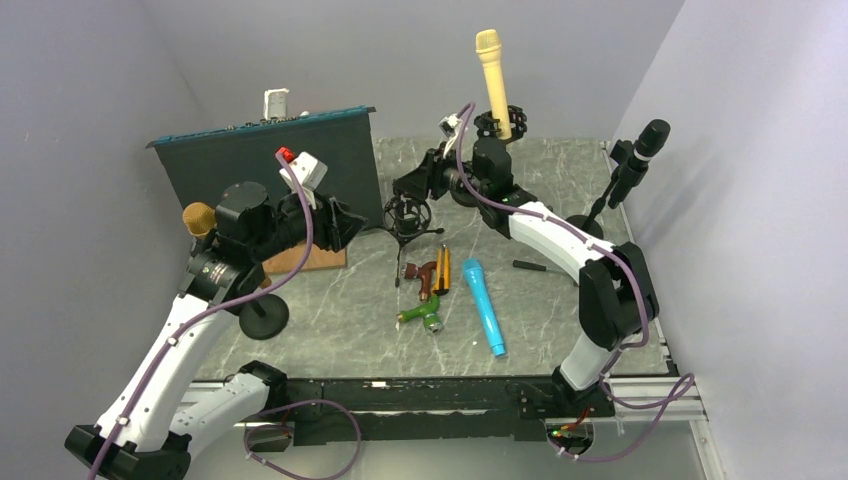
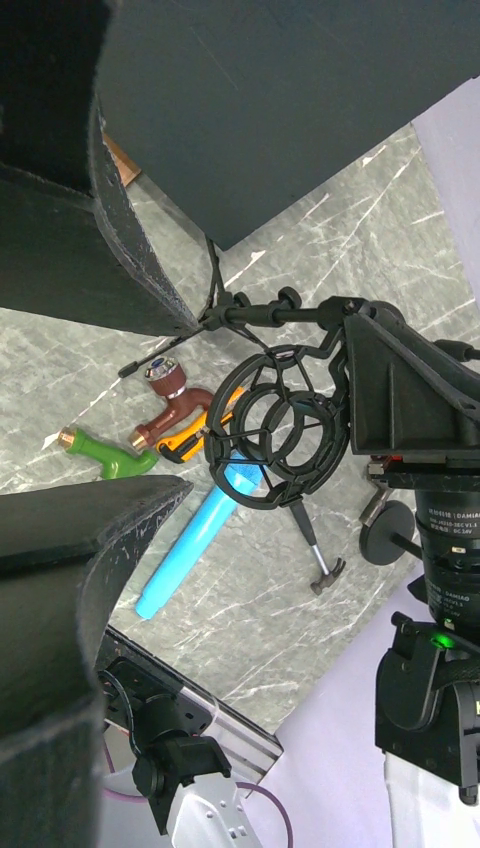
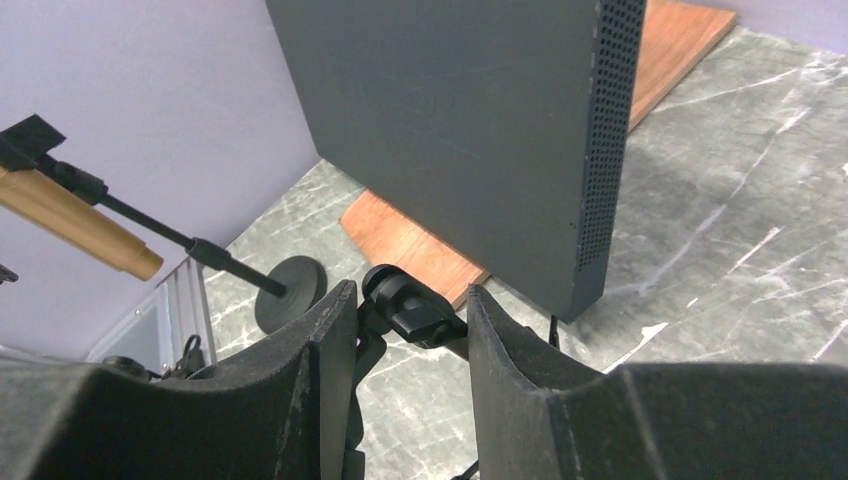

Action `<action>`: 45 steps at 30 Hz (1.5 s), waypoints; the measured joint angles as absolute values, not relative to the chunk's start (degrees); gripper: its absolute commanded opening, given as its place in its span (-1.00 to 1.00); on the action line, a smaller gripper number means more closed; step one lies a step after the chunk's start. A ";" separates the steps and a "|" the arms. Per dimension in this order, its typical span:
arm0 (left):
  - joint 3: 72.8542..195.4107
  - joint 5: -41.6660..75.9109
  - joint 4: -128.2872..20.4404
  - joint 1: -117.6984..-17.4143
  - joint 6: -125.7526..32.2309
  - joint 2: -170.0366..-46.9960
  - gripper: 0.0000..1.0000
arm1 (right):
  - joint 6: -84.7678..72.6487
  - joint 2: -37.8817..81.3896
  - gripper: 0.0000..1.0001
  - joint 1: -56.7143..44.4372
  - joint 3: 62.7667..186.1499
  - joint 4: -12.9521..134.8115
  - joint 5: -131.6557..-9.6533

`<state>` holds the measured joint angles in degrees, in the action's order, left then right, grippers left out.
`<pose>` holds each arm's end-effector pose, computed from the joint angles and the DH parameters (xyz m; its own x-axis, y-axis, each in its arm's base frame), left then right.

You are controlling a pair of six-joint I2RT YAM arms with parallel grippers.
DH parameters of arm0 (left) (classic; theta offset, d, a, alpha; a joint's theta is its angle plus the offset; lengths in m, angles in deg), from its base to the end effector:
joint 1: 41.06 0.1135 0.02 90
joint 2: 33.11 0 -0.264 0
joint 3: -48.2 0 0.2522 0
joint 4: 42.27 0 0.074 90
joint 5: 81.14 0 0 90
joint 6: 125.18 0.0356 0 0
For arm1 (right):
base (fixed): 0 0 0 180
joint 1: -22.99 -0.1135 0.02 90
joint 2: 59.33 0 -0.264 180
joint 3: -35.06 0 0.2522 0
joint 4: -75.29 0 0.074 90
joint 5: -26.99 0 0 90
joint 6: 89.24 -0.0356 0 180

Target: Remove the microphone from the stand

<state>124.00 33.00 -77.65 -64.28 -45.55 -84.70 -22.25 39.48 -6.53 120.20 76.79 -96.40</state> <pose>0.1693 -0.0885 0.4032 -0.3063 -0.0474 -0.9508 0.6846 0.6831 -0.2545 0.3444 0.2175 0.2929 -0.5127 0.0848 -0.8544 -0.7378 0.4654 0.4889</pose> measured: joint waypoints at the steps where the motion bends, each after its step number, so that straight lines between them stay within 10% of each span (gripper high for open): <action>1: 124.00 33.00 -77.65 -64.30 -45.57 -84.70 0.15 | -22.42 39.02 -0.26 -6.51 119.35 77.51 -95.70; 26: 123.70 32.98 -76.69 -64.61 -45.62 -86.26 0.14 | -25.66 35.54 -0.29 -8.19 113.71 81.97 -84.27; 45: 124.59 29.05 -75.69 -72.76 -52.28 -98.80 0.28 | -21.00 35.81 0.74 -6.33 128.96 55.68 -87.37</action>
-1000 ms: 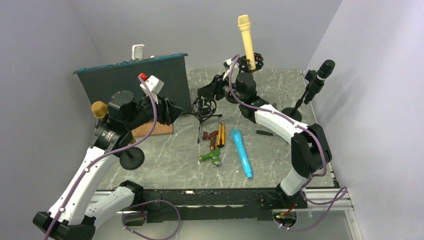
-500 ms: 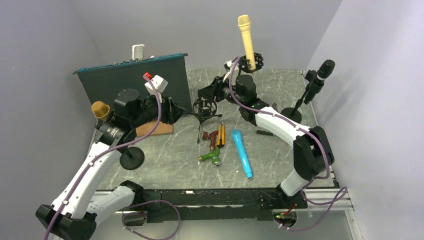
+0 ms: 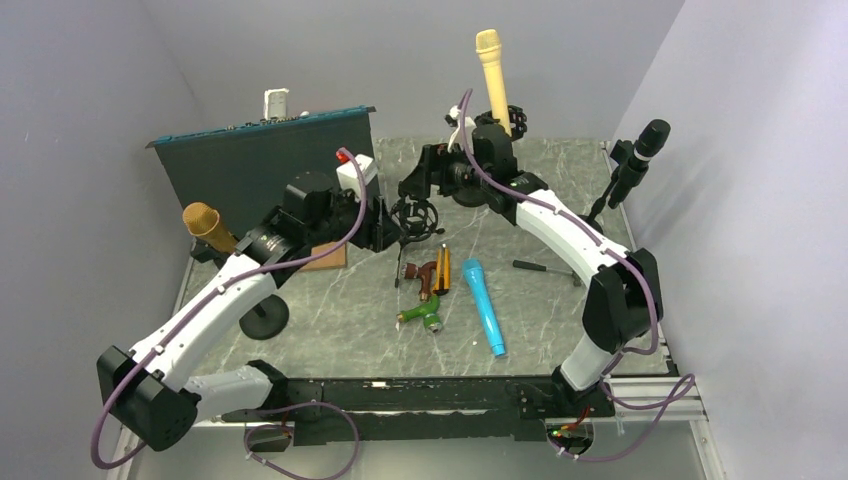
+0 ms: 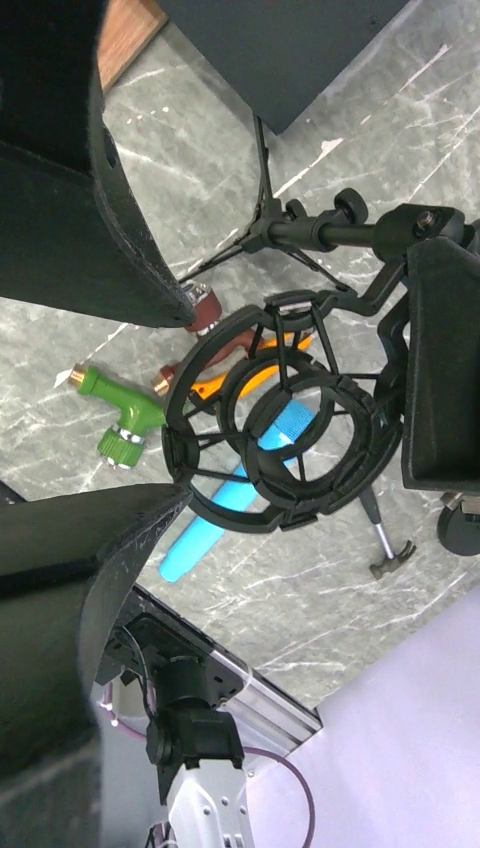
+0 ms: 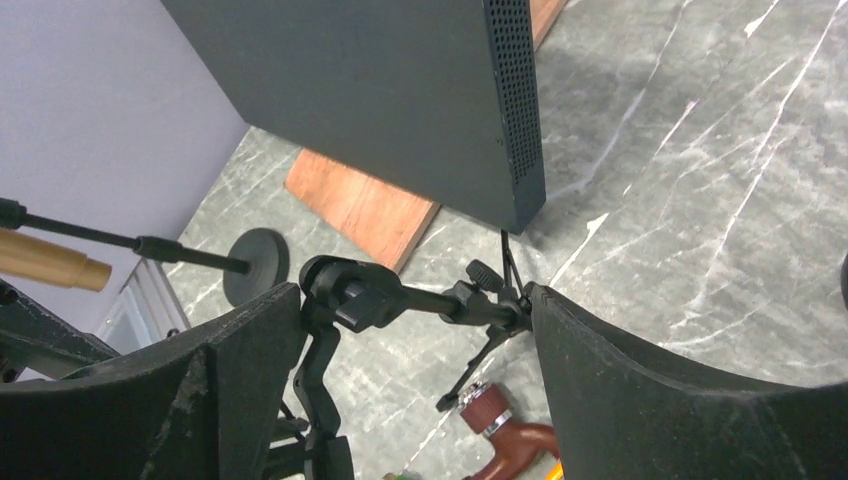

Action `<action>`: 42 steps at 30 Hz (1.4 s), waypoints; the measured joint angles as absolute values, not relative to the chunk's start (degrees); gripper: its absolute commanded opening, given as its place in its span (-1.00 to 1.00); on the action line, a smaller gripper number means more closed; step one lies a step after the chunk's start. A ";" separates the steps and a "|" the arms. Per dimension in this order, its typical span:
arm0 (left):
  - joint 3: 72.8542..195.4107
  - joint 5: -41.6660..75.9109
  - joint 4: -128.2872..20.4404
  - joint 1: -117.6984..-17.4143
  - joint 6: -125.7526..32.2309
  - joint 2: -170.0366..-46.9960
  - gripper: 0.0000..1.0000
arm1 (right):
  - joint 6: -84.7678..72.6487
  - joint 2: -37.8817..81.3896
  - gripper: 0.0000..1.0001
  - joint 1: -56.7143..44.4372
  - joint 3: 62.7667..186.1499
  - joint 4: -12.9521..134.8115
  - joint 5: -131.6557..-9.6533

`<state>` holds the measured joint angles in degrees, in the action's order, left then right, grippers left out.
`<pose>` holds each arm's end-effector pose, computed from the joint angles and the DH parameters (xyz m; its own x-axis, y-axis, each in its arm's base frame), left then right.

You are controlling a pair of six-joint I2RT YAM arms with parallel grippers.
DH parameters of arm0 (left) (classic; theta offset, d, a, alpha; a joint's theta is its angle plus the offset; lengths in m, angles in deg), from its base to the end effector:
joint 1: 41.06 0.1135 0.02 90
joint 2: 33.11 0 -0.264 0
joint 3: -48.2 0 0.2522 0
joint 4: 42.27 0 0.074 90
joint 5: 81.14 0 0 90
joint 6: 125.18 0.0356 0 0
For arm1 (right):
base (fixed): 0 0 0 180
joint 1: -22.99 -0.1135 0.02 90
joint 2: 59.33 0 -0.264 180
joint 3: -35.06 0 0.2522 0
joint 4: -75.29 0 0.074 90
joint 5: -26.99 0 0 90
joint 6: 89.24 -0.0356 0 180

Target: Remove the microphone from the stand

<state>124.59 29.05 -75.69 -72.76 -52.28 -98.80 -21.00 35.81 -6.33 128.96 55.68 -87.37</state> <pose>0.2132 -0.1461 0.3594 -0.5387 0.0084 -0.8424 0.6336 0.6630 -0.3986 0.3374 0.2064 0.3331 -0.5782 0.0626 -0.8135 -0.6114 0.6270 0.4828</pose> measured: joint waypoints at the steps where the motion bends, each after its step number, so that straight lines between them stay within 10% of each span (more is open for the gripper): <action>1: 124.75 28.26 -75.64 -73.44 -52.90 -98.91 0.29 | -20.98 35.78 0.75 -5.85 129.31 54.61 -88.14; 19: 126.45 20.28 -74.66 -76.34 -58.67 -98.84 -0.14 | -25.44 23.61 0.78 1.25 116.31 51.98 -102.17; 32: 125.12 18.88 -74.46 -76.41 -58.40 -94.45 0.08 | -36.59 18.58 0.14 0.20 108.18 62.15 -109.56; 42: 121.05 19.08 -74.57 -76.41 -60.44 -90.91 -0.21 | -41.61 18.78 -0.39 -0.82 106.49 67.00 -109.16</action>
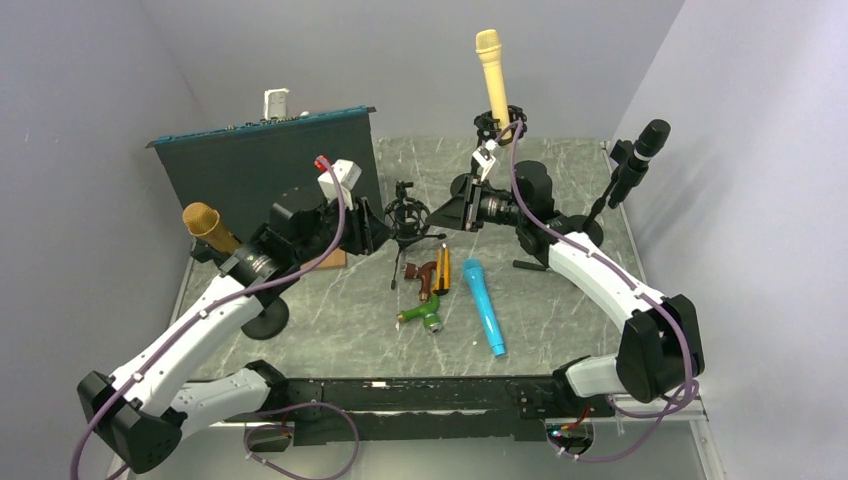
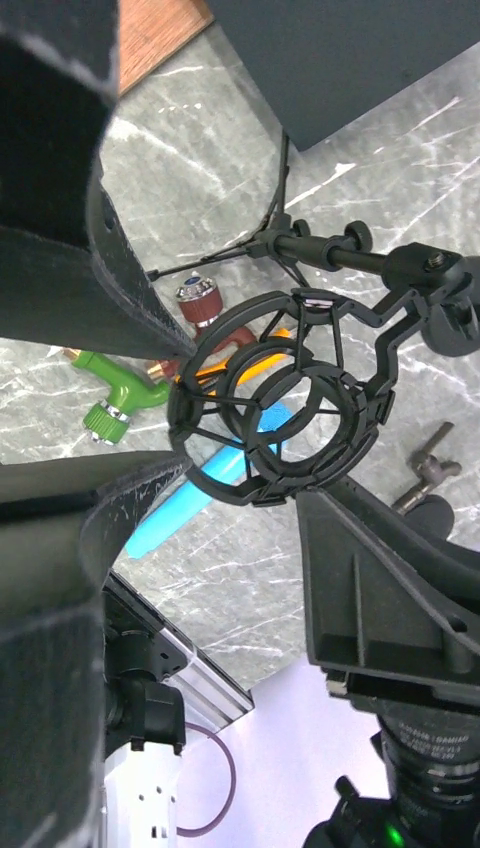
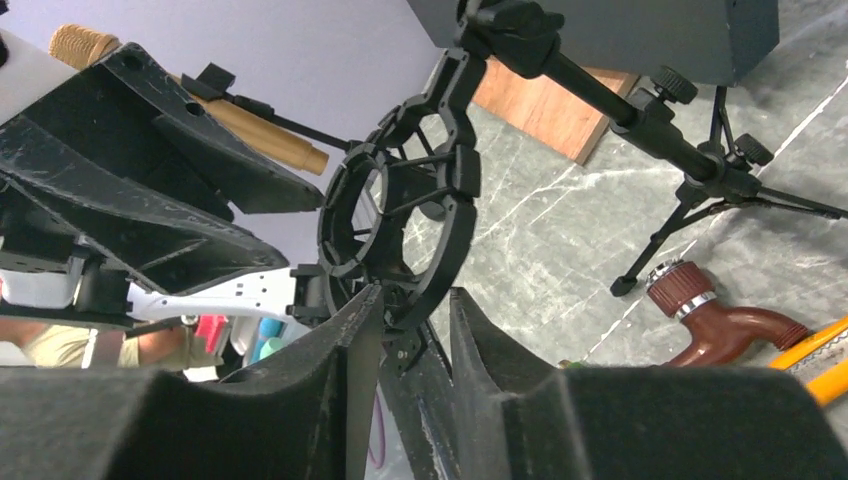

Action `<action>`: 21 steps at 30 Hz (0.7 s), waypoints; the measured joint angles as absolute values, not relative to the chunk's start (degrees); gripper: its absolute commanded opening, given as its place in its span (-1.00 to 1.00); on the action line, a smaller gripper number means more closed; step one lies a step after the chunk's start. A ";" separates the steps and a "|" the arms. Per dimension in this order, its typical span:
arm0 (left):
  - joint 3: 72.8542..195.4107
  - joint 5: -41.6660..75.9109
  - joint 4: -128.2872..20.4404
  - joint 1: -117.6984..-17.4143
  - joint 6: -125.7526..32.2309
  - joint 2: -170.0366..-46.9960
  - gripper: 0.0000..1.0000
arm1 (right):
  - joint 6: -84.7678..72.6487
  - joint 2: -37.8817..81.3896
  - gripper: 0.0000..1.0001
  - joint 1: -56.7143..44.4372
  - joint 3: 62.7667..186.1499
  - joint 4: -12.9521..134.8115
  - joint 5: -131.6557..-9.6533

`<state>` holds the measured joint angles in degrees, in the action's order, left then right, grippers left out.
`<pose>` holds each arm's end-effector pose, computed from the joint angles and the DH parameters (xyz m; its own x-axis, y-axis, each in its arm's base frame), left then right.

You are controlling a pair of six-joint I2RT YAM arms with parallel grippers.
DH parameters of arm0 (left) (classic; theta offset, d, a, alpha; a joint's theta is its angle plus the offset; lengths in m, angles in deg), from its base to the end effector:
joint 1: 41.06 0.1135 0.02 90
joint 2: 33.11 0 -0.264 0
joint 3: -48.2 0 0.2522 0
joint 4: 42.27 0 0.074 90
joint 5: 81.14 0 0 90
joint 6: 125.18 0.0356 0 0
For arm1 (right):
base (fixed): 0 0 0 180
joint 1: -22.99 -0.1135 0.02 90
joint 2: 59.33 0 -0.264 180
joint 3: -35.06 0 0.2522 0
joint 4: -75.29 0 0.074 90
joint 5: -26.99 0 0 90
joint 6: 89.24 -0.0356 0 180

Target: Remove the microphone from the stand

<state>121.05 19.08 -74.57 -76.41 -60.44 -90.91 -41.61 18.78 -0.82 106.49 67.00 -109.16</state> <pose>0.1815 -0.1365 0.3700 -0.5207 -0.1455 -0.8412 0.5367 0.7105 -0.4551 0.2745 0.1492 0.3170 -0.7926 0.1605 -0.5882 -0.5183 0.3307 0.7887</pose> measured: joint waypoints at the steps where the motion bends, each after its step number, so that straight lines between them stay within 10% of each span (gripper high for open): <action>1: 121.03 19.04 -74.70 -76.41 -60.81 -91.70 -0.27 | -42.18 18.78 -0.43 -1.07 105.90 67.66 -108.75; 11: 122.65 12.70 -78.68 -75.56 -62.86 -95.17 -0.37 | -47.67 17.12 -0.63 -6.99 100.55 74.72 -98.91; 21: 123.41 6.01 -83.86 -74.47 -60.68 -92.42 0.06 | -50.31 16.31 -0.02 -19.95 98.04 79.42 -88.79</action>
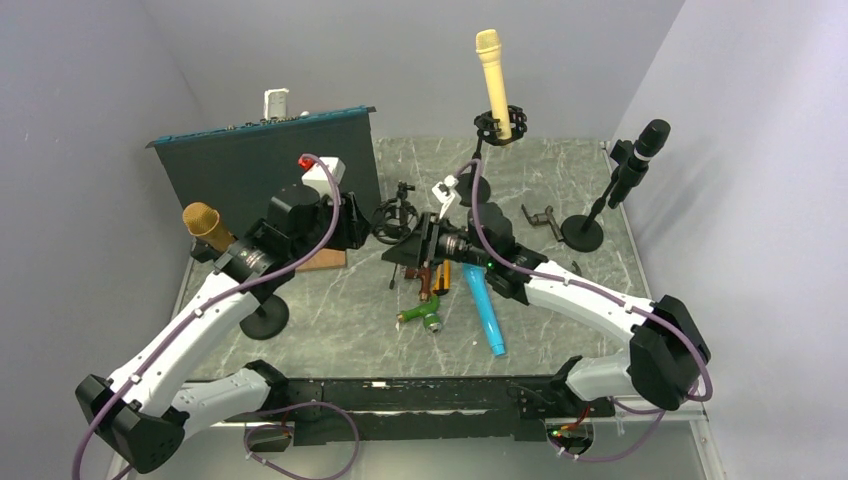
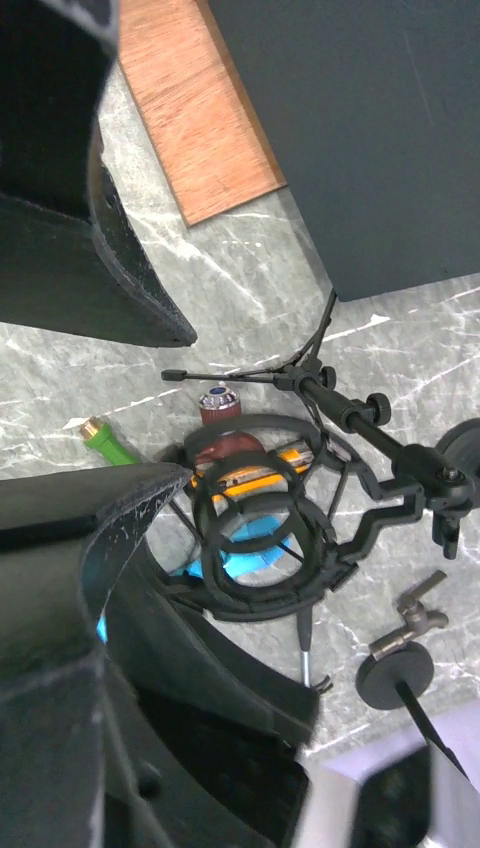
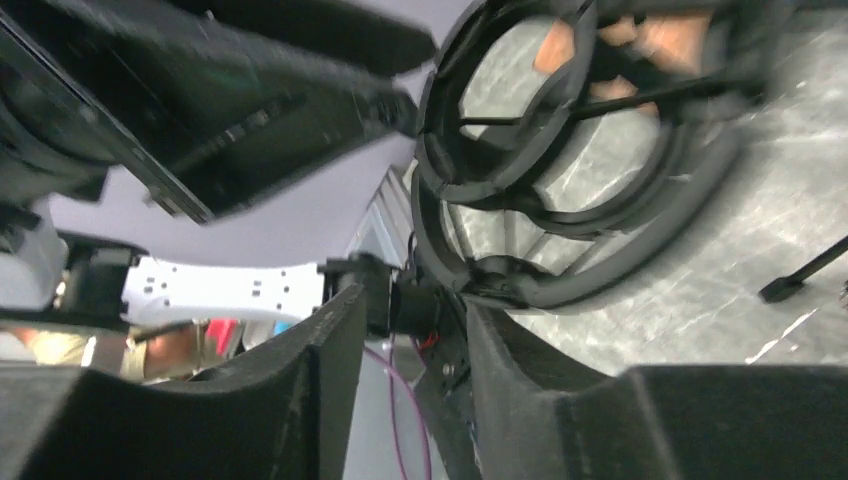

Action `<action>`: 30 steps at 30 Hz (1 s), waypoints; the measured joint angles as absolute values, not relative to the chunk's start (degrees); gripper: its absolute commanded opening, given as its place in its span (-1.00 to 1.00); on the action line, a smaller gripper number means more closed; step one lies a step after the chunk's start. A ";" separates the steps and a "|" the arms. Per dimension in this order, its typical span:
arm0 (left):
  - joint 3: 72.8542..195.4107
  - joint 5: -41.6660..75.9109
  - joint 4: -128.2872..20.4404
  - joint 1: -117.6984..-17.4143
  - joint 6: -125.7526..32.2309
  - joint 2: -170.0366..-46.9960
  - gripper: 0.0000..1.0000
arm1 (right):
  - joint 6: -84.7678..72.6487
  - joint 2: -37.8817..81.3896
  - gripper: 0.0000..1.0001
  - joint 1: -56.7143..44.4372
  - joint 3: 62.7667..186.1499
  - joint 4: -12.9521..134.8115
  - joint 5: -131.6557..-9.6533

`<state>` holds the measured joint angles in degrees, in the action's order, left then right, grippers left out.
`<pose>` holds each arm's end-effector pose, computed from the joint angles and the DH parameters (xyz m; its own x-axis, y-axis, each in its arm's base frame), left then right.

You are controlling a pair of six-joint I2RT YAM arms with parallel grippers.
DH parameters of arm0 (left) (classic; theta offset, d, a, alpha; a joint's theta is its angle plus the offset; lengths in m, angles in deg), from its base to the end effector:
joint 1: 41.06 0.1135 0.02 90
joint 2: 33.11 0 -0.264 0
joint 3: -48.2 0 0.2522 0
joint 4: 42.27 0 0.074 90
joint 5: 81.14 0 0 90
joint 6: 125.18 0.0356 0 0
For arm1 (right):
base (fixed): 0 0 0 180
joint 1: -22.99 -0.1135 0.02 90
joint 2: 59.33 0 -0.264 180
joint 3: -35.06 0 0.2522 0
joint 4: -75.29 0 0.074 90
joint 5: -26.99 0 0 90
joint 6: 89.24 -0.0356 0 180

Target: Remove the microphone from the stand

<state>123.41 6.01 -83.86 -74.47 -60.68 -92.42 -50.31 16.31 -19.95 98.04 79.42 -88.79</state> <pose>0.1901 -0.1233 0.3621 -0.5473 -0.1541 -0.8226 0.3068 0.8775 -0.3685 0.2131 0.2194 0.2982 -0.7904 0.2214 -0.5712 -0.4988 0.3087 0.8098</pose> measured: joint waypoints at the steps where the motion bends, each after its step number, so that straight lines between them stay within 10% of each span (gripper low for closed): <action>1: 123.76 6.03 -83.99 -74.44 -60.31 -92.18 0.08 | -50.03 16.31 0.08 -20.78 98.04 78.80 -89.19; 9: 126.30 8.61 -84.28 -74.18 -58.43 -91.17 0.29 | -39.60 11.59 0.63 -20.78 98.91 65.73 -86.96; 30: 130.65 19.19 -83.71 -74.12 -56.87 -92.59 0.21 | -27.25 19.65 0.44 -2.31 94.32 73.03 -91.74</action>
<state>130.65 19.19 -83.71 -74.12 -56.87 -92.59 -27.25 19.65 -2.31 94.32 73.03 -91.74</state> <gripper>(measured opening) 0.611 0.701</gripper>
